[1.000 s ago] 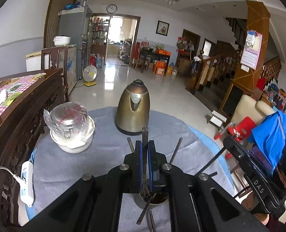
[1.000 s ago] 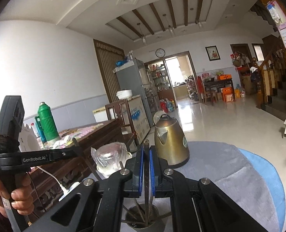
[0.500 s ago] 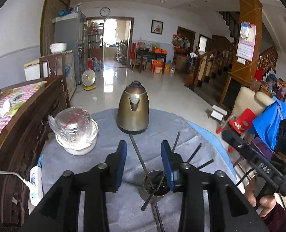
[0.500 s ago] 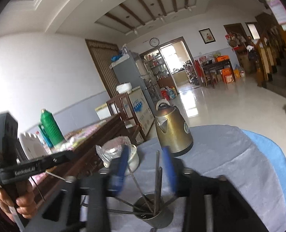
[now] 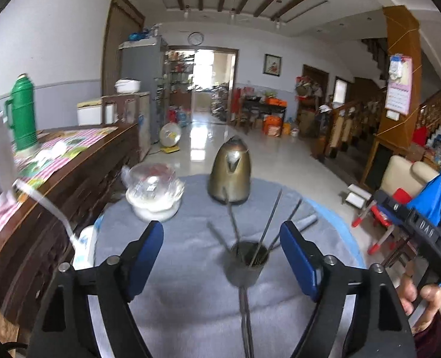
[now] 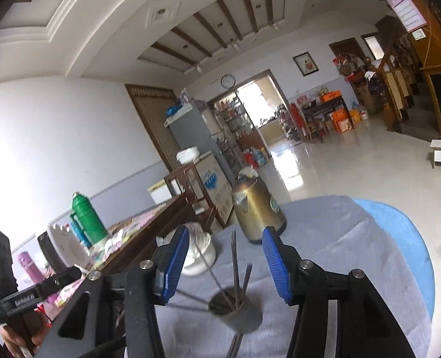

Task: Organize utensils
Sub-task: 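Open both tools to drop the chopsticks into the grey cup, then move both tools back down to the remaining chopsticks beside the cup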

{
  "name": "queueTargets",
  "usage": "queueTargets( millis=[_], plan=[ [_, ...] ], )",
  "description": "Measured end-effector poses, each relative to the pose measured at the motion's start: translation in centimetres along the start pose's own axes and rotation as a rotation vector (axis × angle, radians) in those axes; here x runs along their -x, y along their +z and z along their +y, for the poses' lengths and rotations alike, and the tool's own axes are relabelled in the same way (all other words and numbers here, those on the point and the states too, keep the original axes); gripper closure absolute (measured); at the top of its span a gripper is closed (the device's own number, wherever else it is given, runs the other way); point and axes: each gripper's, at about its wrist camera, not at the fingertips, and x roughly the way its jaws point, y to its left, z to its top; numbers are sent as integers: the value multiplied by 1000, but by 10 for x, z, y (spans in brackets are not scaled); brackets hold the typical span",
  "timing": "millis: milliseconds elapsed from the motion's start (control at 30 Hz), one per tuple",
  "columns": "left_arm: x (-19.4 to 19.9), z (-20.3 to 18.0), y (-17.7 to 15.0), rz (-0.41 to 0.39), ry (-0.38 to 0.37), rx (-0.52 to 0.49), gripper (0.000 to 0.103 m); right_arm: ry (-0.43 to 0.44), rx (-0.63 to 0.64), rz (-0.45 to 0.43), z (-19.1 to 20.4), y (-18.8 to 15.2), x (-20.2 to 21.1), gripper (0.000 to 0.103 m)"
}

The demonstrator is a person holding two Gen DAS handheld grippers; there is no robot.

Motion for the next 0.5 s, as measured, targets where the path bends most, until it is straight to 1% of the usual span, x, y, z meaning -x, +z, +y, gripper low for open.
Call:
queueTargets(
  millis=[100,133,200,233,333,500],
  plan=[
    [4,-3,-32,36,47,5,20,0,23,34,2,-8,7,47],
    [2,-5,-44,64,57,-1,20,-2,27,41,2,-11,9,47],
    [-1,-6,-58,98,82,-6,20,0,29,71,2,-21,11,47],
    [-5,-6,-69,128,109,-8,20,0,33,86,2,-26,12,47],
    [-13,-4,-89,178,178,-7,20,-9,51,130,1,-46,12,47],
    [-27,1,-111,241,213,12,20,-24,54,221,-5,-76,2,47]
  ],
)
